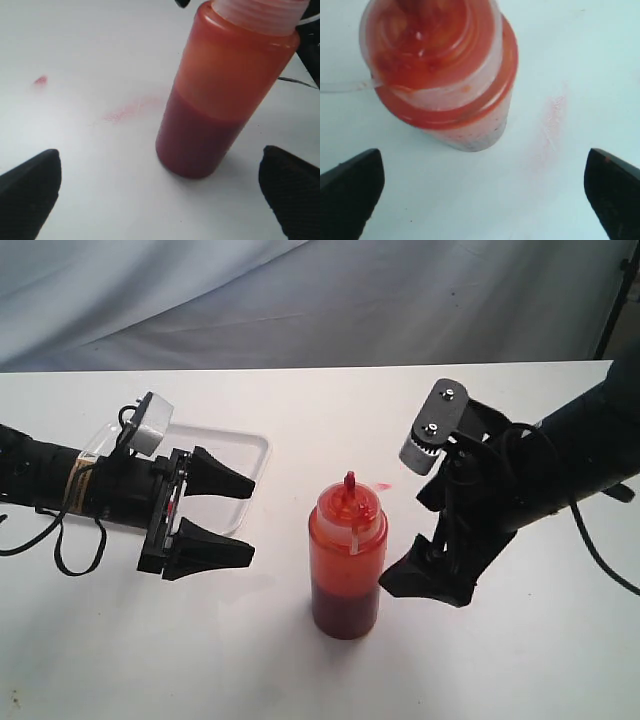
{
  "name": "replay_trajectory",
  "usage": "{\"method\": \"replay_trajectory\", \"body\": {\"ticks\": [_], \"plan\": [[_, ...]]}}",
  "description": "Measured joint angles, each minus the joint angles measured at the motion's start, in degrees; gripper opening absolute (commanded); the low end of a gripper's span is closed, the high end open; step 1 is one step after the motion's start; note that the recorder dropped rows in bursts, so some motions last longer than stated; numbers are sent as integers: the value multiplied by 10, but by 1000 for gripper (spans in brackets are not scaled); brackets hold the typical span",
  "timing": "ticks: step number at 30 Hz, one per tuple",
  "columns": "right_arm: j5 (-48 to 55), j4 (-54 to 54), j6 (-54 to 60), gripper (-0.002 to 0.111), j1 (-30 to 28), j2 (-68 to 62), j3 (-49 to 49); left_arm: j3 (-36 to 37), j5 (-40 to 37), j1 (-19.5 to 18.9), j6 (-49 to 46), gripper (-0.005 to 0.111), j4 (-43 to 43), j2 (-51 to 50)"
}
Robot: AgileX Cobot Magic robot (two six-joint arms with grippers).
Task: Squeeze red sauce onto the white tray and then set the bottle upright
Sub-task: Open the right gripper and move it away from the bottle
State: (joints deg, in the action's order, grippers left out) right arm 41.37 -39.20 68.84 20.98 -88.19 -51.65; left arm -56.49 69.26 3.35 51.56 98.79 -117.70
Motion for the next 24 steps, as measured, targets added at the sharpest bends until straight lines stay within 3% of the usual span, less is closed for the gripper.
{"method": "replay_trajectory", "body": {"ticks": [7,12,18,24], "plan": [[-68,11,-45,105,-1,13,0,0,1,0,29,105,10,0],[-108,7,-77,105,-36,13,0,-1,2,-9,30,105,12,0],[-116,-33,-79,105,-104,13,0,-8,2,-57,71,105,14,18],[-171,-69,-65,105,-120,13,0,-8,2,-100,102,105,12,62]]}}
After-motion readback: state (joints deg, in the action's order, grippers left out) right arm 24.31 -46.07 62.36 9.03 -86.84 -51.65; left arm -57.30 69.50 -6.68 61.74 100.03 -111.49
